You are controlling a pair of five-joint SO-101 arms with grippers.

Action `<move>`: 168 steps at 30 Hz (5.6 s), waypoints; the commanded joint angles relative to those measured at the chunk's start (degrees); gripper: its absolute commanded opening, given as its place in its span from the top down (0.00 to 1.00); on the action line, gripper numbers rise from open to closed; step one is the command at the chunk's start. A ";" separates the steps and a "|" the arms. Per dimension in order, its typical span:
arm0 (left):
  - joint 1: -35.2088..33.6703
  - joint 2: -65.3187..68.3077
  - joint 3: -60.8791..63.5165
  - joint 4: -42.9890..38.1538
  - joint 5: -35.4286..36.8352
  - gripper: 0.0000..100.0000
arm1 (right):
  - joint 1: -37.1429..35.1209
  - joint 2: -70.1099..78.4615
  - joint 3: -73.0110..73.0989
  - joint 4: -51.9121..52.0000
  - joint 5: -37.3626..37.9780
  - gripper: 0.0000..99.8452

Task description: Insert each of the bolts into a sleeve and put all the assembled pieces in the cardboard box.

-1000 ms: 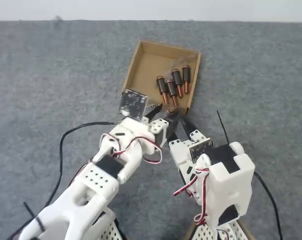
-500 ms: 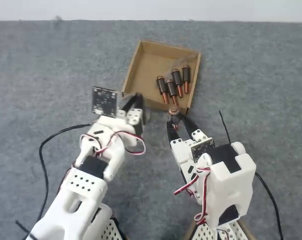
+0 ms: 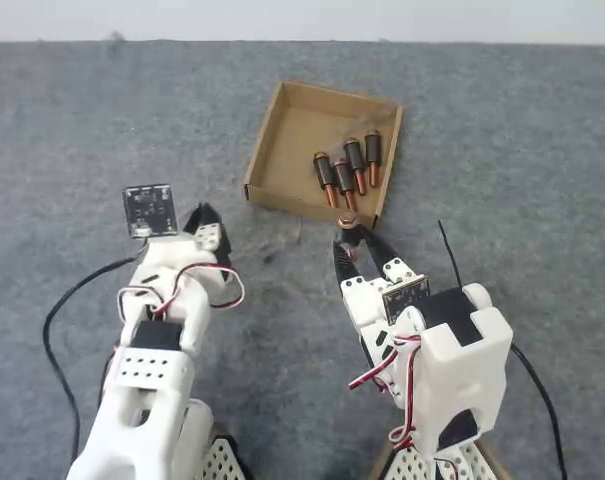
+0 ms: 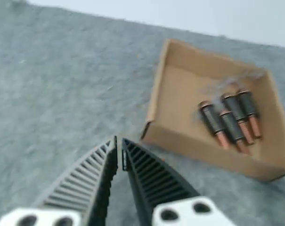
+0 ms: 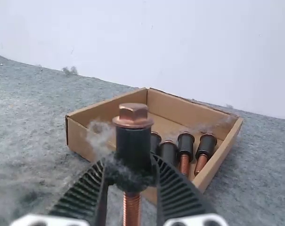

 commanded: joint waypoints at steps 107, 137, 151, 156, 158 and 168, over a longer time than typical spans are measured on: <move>-13.63 -51.52 12.70 47.56 -22.42 0.99 | 3.12 -3.91 -80.70 104.04 -5.71 0.99; -13.63 -51.52 12.70 47.56 -22.51 0.99 | -0.48 23.69 -133.98 165.58 -5.71 0.94; -13.71 -51.52 12.70 47.47 -22.51 0.99 | 0.04 12.79 -133.80 179.91 -9.67 0.99; -13.71 -51.52 12.70 47.47 -22.51 0.99 | 0.57 8.40 -133.80 188.62 -11.60 0.99; -13.71 -51.52 12.70 47.47 -22.51 0.99 | 0.57 6.37 -133.80 192.75 -11.60 0.99; -13.71 -51.52 12.70 47.47 -22.51 0.99 | 3.91 -7.87 -125.71 201.71 -14.77 0.99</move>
